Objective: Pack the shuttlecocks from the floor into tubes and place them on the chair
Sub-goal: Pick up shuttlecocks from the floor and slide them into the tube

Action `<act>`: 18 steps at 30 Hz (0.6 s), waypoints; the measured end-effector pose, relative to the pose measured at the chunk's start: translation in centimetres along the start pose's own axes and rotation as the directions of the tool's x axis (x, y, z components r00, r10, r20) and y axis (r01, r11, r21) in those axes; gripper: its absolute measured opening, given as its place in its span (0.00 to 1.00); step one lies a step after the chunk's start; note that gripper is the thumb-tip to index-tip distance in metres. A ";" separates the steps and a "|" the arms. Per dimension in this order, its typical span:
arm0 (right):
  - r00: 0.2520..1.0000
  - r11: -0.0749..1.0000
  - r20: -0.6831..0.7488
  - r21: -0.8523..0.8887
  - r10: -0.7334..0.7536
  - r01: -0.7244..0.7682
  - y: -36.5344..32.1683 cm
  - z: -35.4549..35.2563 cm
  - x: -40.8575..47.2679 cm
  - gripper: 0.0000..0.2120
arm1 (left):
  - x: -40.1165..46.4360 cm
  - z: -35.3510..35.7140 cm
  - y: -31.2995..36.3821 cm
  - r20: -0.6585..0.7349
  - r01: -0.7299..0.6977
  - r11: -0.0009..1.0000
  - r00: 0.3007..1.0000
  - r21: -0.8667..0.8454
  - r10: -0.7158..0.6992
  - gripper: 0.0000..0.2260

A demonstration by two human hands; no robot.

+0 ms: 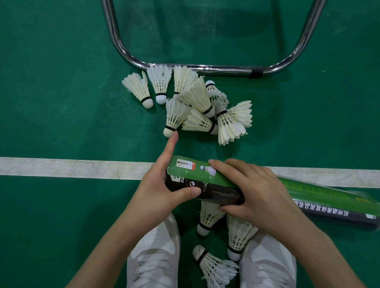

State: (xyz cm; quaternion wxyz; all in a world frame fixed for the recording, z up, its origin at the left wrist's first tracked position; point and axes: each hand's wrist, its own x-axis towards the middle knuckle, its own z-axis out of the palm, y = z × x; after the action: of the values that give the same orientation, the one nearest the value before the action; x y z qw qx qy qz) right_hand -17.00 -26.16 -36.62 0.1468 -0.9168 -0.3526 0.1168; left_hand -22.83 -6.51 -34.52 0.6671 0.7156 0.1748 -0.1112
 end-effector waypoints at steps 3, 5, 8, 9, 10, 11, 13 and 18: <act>1.000 1.000 0.002 -0.003 0.004 -0.004 0.0 0.0 0.0 0.45 | 0.1 -0.1 -0.1 0.017 -0.003 1.000 1.000 0.006 0.003 0.43; 1.000 1.000 0.002 0.000 0.013 -0.013 0.0 -0.1 0.1 0.45 | 0.4 -0.4 0.3 0.047 -0.014 1.000 0.999 0.024 0.012 0.40; 0.999 0.999 0.001 0.017 0.033 -0.033 0.2 -0.3 0.4 0.44 | 1.6 -1.7 1.4 0.039 -0.002 1.000 0.999 0.010 0.001 0.32; 0.999 0.999 0.004 0.024 0.042 -0.042 0.3 -0.4 0.5 0.44 | 2.2 -2.3 1.7 0.007 -0.018 0.998 1.000 0.053 0.017 0.28; 0.999 0.998 0.013 0.031 0.050 -0.051 0.3 -0.6 0.5 0.44 | 2.9 -2.9 1.8 -0.032 -0.045 0.990 0.998 0.135 0.050 0.24; 0.998 0.998 0.026 0.038 0.058 -0.059 0.4 -0.7 0.6 0.44 | 3.7 -3.5 1.8 -0.064 -0.071 0.975 0.994 0.208 0.086 0.21; 0.995 0.996 0.065 0.048 0.074 -0.077 0.6 -1.0 0.7 0.43 | 5.4 -4.1 1.8 -0.100 -0.105 0.955 0.985 0.279 0.138 0.16; 0.986 0.991 0.117 0.058 0.117 -0.124 1.1 -1.4 0.6 0.42 | 9.5 -4.6 1.0 -0.078 -0.187 0.920 0.971 0.345 0.226 0.17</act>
State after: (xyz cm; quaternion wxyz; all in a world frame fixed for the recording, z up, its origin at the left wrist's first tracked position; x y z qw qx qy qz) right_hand -15.43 -26.74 -35.74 0.1491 -0.9231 -0.3002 0.1888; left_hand -14.05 -1.05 -36.97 0.5325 0.8381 0.1152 -0.0264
